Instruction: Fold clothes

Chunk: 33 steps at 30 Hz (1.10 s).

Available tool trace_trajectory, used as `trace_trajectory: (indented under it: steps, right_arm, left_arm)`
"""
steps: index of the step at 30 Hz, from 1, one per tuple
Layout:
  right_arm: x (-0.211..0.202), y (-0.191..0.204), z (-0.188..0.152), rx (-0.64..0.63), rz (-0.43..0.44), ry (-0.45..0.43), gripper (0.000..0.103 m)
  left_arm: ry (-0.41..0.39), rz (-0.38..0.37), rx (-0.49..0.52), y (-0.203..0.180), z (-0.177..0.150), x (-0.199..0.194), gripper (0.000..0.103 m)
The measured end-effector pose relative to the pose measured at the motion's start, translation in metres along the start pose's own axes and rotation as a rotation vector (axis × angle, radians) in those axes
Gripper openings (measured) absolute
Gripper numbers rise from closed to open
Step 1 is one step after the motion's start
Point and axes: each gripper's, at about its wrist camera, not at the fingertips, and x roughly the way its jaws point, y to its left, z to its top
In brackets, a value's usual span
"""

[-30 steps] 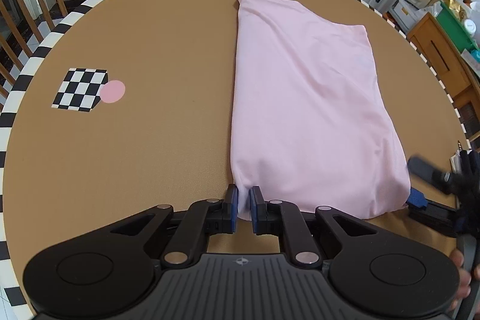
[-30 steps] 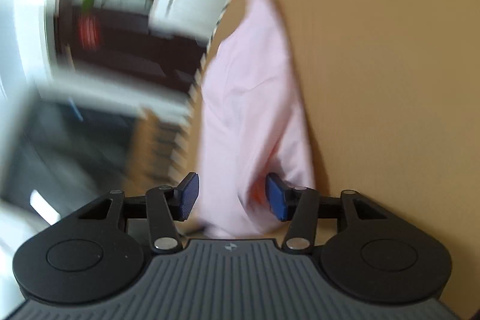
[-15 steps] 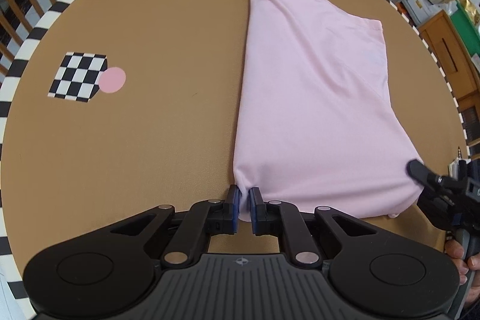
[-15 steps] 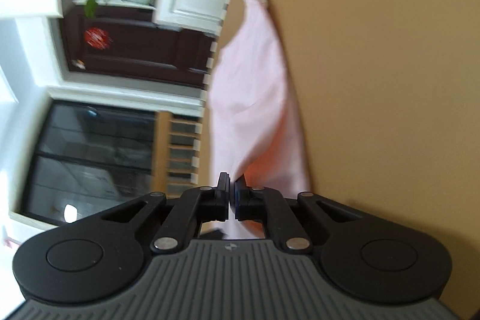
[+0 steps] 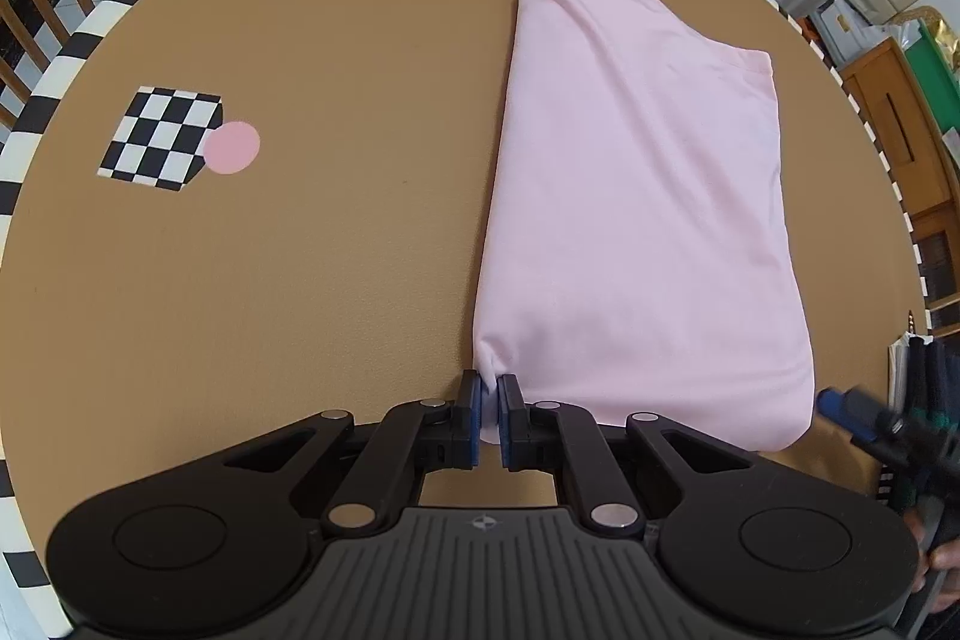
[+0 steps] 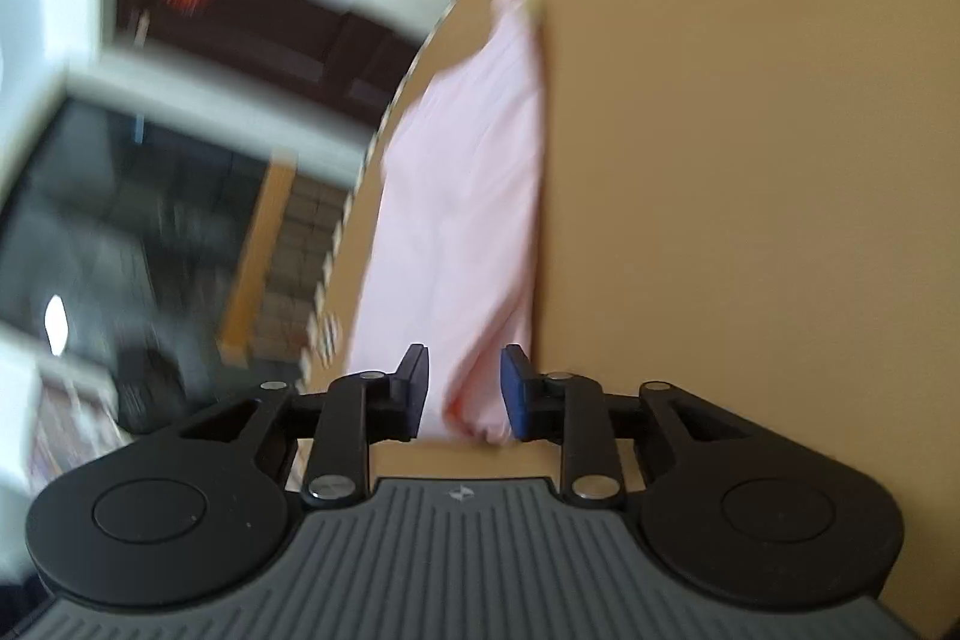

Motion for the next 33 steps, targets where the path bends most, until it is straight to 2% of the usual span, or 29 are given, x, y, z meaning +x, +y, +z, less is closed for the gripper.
trace_trajectory:
  steps: [2, 4, 7, 9, 11, 13, 15, 19, 21, 23, 25, 27, 28, 30, 33]
  right_arm:
    - [0.012, 0.011, -0.004, -0.08, -0.045, 0.031, 0.019]
    - [0.013, 0.02, -0.005, -0.134, -0.074, 0.017, 0.014]
    - [0.002, 0.028, -0.005, -0.176, -0.1, -0.03, 0.014]
    - [-0.004, 0.032, -0.005, -0.225, -0.169, -0.057, 0.014]
    - [-0.001, 0.038, -0.006, -0.303, -0.239, -0.032, 0.014]
    - [0.012, 0.049, -0.01, -0.414, -0.299, 0.03, 0.014]
    - [0.023, 0.061, -0.015, -0.493, -0.299, 0.055, 0.014]
    - [0.027, 0.084, -0.018, -0.555, -0.274, 0.011, 0.015]
    - [0.03, 0.094, -0.018, -0.596, -0.285, 0.0, 0.015]
    - [0.034, 0.102, -0.019, -0.628, -0.294, 0.0, 0.016]
    - [0.039, 0.108, -0.02, -0.667, -0.307, 0.002, 0.017]
    - [0.045, 0.111, -0.022, -0.691, -0.315, 0.011, 0.017]
    - [0.049, 0.112, -0.023, -0.7, -0.324, 0.014, 0.017]
    - [0.057, 0.116, -0.027, -0.727, -0.344, 0.02, 0.017]
    - [0.062, 0.122, -0.035, -0.78, -0.375, 0.031, 0.019]
  left_arm:
    - [0.002, 0.003, -0.002, -0.001, 0.001, 0.0, 0.009]
    - [0.005, 0.004, -0.006, -0.002, 0.0, 0.001, 0.009]
    - [0.006, 0.003, -0.012, -0.002, 0.001, 0.0, 0.009]
    - [0.003, 0.001, -0.011, -0.002, 0.001, -0.001, 0.009]
    - [0.0, 0.0, -0.011, -0.002, 0.0, -0.001, 0.009]
    - [-0.001, 0.002, -0.012, -0.002, 0.0, -0.002, 0.009]
    - [0.001, 0.005, -0.013, -0.003, 0.001, -0.002, 0.009]
    - [0.016, 0.014, -0.022, -0.005, 0.003, -0.001, 0.01]
    - [0.039, 0.034, -0.032, -0.009, 0.006, -0.002, 0.016]
    - [-0.004, 0.039, 0.026, -0.022, 0.005, -0.016, 0.016]
    - [-0.049, 0.006, 0.097, -0.041, 0.004, -0.03, 0.022]
    - [-0.062, -0.078, 0.125, -0.06, 0.007, -0.032, 0.04]
    - [-0.063, -0.124, 0.134, -0.069, 0.008, -0.032, 0.043]
    - [-0.064, -0.203, 0.147, -0.087, 0.013, -0.028, 0.044]
    - [-0.031, -0.209, 0.177, -0.106, 0.02, -0.004, 0.043]
